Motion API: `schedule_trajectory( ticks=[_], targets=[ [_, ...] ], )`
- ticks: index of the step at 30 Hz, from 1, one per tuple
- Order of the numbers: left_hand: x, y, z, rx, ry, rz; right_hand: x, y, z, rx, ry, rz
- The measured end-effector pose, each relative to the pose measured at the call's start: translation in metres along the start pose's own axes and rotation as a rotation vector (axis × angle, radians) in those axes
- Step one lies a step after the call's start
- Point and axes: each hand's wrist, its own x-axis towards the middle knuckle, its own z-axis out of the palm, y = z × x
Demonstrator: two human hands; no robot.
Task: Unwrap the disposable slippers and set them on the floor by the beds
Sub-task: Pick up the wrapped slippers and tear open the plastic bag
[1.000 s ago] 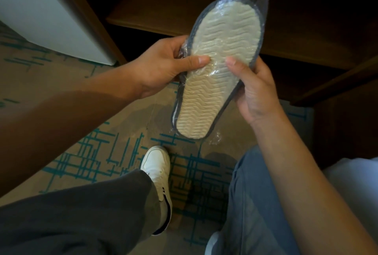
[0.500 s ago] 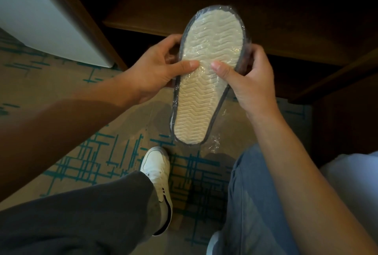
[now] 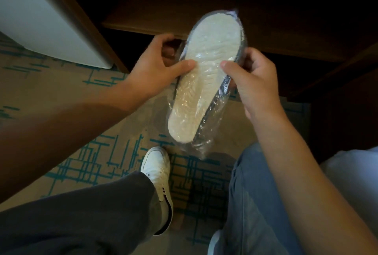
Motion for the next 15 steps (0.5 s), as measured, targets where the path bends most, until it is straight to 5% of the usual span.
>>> schedule_trajectory(
  ticks=[2, 4, 9, 15],
  targets=[
    [-0.012, 0.008, 0.004, 0.324, 0.158, 0.235, 0.002, 0.004, 0.003, -0.004, 0.126, 0.041],
    [-0.022, 0.018, 0.016, 0.520, 0.058, 0.372, 0.001, 0.006, 0.007, 0.017, 0.226, 0.054],
    [-0.028, 0.002, 0.030, 0.614, -0.125, 0.295, -0.002, 0.002, 0.018, 0.220, 0.306, 0.055],
    [-0.022, -0.010, 0.021, 0.537, -0.151, 0.285, 0.000, 0.000, 0.014, 0.230, 0.129, 0.100]
  ],
)
